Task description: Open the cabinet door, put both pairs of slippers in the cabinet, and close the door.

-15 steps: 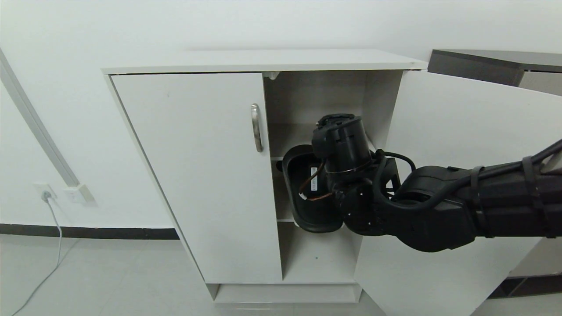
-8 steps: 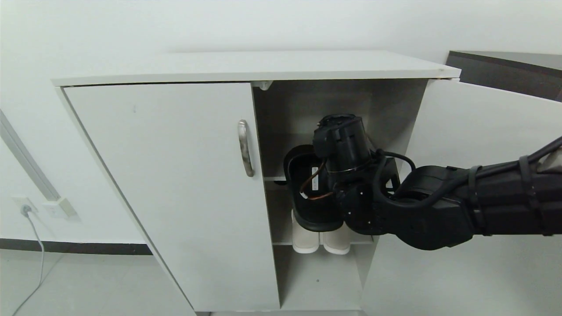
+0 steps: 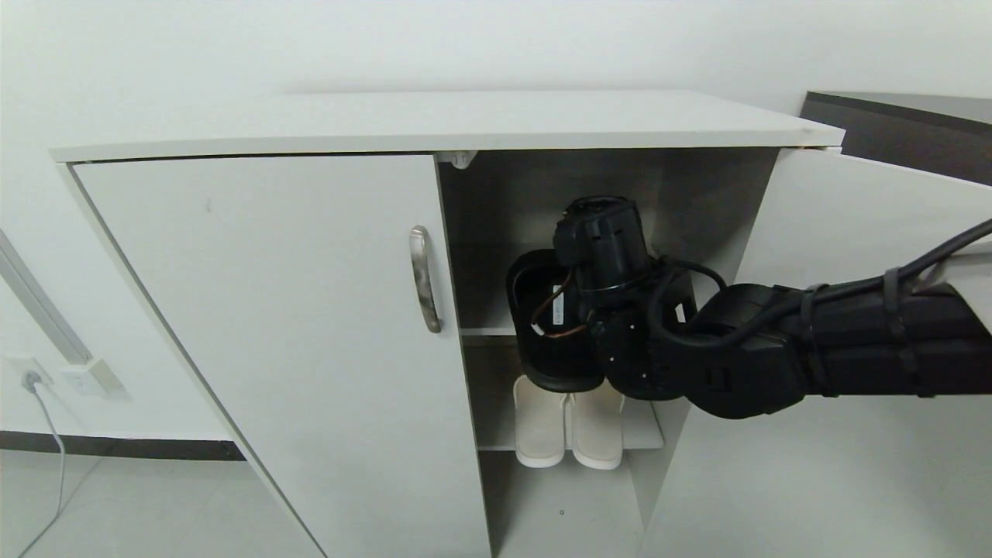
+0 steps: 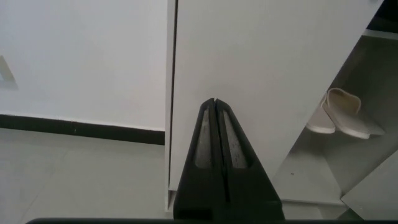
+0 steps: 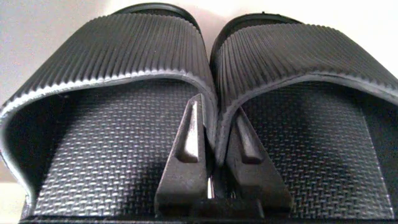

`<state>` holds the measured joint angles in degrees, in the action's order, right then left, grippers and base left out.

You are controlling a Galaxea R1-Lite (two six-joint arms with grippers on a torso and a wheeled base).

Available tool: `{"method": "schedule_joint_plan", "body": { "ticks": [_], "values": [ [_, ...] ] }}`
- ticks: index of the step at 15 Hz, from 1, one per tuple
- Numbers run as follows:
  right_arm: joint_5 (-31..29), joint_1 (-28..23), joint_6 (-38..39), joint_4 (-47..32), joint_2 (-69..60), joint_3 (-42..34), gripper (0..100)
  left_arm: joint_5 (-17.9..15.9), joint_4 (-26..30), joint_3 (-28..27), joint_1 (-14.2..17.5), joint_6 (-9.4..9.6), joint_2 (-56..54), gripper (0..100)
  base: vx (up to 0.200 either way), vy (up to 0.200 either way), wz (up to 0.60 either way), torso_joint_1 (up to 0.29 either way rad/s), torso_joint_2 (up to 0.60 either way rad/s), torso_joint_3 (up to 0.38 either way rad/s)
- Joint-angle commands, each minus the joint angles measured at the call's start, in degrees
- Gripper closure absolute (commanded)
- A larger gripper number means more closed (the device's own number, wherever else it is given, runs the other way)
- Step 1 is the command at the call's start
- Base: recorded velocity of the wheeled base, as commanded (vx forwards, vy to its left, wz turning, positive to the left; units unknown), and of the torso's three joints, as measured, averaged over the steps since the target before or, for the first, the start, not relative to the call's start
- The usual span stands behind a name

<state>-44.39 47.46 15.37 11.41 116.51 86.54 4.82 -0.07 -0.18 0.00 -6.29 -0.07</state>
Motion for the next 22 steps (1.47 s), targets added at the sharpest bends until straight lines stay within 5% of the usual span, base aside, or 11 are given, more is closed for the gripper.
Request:
{"method": "schedule_joint_plan", "body": {
  "ticks": [1, 10, 15, 22],
  "values": [
    [0.18, -1.32, -0.52, -0.07, 3.47, 3.99, 100, 0.02, -0.01, 0.01, 0.0, -0.04, 0.07, 100, 0.0, 0.0, 0.0, 0.0, 0.0, 0.0],
    [1.23, -3.95, -5.35, -0.78, 10.94, 17.43, 100, 0.19, -0.01, 0.01, 0.0, -0.04, 0.07, 100, 0.0, 0.0, 0.0, 0.0, 0.0, 0.0],
    [2.29, -5.09, -4.39, -10.36, 12.96, 27.63, 100, 0.19, -0.1, 0.01, 0.0, -0.04, 0.07, 100, 0.0, 0.0, 0.0, 0.0, 0.0, 0.0],
    [2.55, -5.71, -4.39, -11.32, 15.68, 28.05, 100, 0.28, -0.1, 0.01, 0.0, -0.04, 0.07, 100, 0.0, 0.0, 0.0, 0.0, 0.0, 0.0]
  ]
}}
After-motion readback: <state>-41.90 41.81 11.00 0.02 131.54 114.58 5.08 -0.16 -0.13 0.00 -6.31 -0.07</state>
